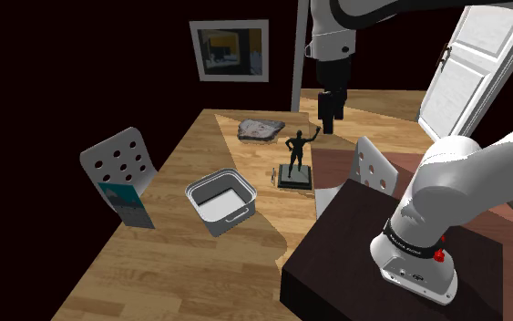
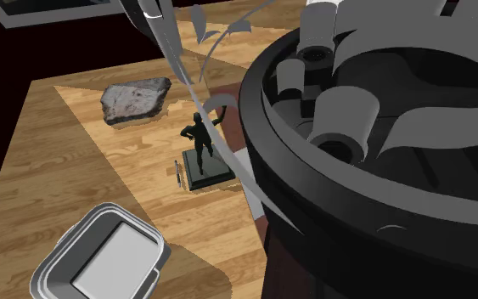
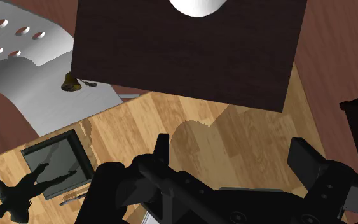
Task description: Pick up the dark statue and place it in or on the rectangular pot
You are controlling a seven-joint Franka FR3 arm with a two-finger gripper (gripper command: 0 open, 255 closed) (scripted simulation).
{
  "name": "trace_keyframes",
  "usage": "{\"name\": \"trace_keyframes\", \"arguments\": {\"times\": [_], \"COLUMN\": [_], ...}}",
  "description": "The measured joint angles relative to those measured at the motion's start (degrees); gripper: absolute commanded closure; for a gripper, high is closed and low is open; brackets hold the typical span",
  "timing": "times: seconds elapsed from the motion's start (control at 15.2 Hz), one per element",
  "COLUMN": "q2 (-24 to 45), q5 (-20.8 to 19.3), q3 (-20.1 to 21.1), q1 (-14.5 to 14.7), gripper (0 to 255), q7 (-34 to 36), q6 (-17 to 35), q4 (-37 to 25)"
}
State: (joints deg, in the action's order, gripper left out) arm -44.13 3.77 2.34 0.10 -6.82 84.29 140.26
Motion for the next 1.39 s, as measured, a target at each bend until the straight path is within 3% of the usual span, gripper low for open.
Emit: {"name": "trace_keyframes", "arguments": {"times": [0.2,0.59,1.06,1.39], "q2": [0.07,2.86,11.39,19.87], "q5": [-1.07,-6.23,-10.79,-12.05], "q3": [-1.11,-6.85,-13.85,-18.89], "q1": [-0.43,-2.83,-5.35,-6.26], "gripper": [0,0,0,0], "q7": [-1.57,-9.18,-17.79,-24.26], "q6": [1.90,11.80,26.33,35.83], "q4": [1.42,6.29,9.19,7.87]}}
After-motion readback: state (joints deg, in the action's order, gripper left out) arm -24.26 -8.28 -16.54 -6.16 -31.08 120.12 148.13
